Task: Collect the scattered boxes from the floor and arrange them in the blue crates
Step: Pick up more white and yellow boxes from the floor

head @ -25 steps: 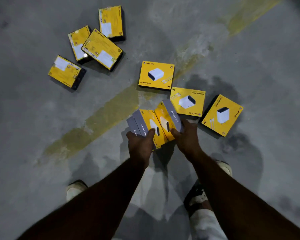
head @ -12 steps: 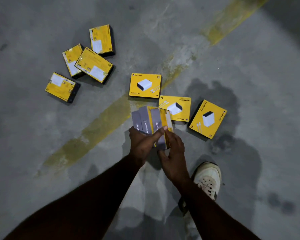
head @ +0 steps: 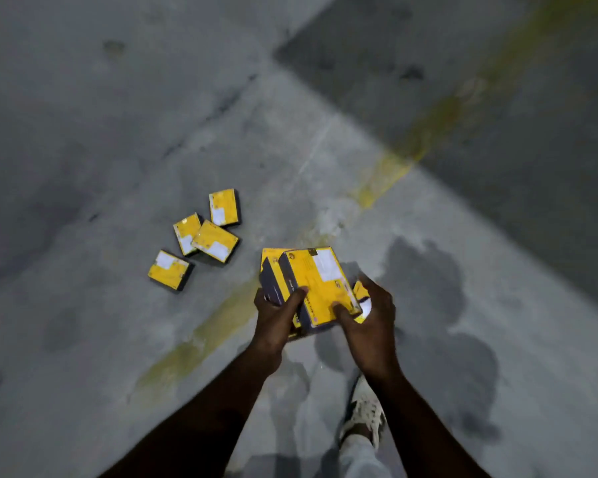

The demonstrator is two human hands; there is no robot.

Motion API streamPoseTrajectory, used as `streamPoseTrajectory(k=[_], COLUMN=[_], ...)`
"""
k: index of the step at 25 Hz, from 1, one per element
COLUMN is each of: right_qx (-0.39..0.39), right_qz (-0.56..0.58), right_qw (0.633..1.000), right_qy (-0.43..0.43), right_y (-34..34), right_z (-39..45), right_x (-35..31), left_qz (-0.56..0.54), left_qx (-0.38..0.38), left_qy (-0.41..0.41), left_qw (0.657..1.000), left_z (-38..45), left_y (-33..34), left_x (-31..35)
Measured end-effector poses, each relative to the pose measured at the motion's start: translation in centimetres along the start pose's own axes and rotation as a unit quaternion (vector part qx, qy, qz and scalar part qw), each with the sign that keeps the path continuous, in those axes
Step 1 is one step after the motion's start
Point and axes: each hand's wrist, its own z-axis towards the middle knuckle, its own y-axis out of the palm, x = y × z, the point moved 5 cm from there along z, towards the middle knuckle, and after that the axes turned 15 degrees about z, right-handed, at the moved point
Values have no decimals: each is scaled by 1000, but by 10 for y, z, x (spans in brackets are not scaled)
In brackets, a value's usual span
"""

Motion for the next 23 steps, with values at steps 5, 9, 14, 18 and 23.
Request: streamPoseTrajectory(k=[5,9,14,18,23], right_qx=[-113,-133,-93,-44,16], right_qz=[233,393,511,560,594], right_qw=[955,881,826,812,801], right_qy=[142,225,218,160,78], right_y=[-48,-67,-92,-110,-141], right_z=[-17,-55,-133,-206,-289], right_x=[-156,-248,-338,-380,-403], left_qz=[85,130,171,163,135], left_qx=[-187,-254,-353,-334,-383], left_qy=[91,197,345,452,493], left_qw=[974,938,853,811,769], left_z=[-127,-215,-310,-378,-448], left_y=[-17,-44,-76,-90,-87], left_x=[129,207,260,274,269])
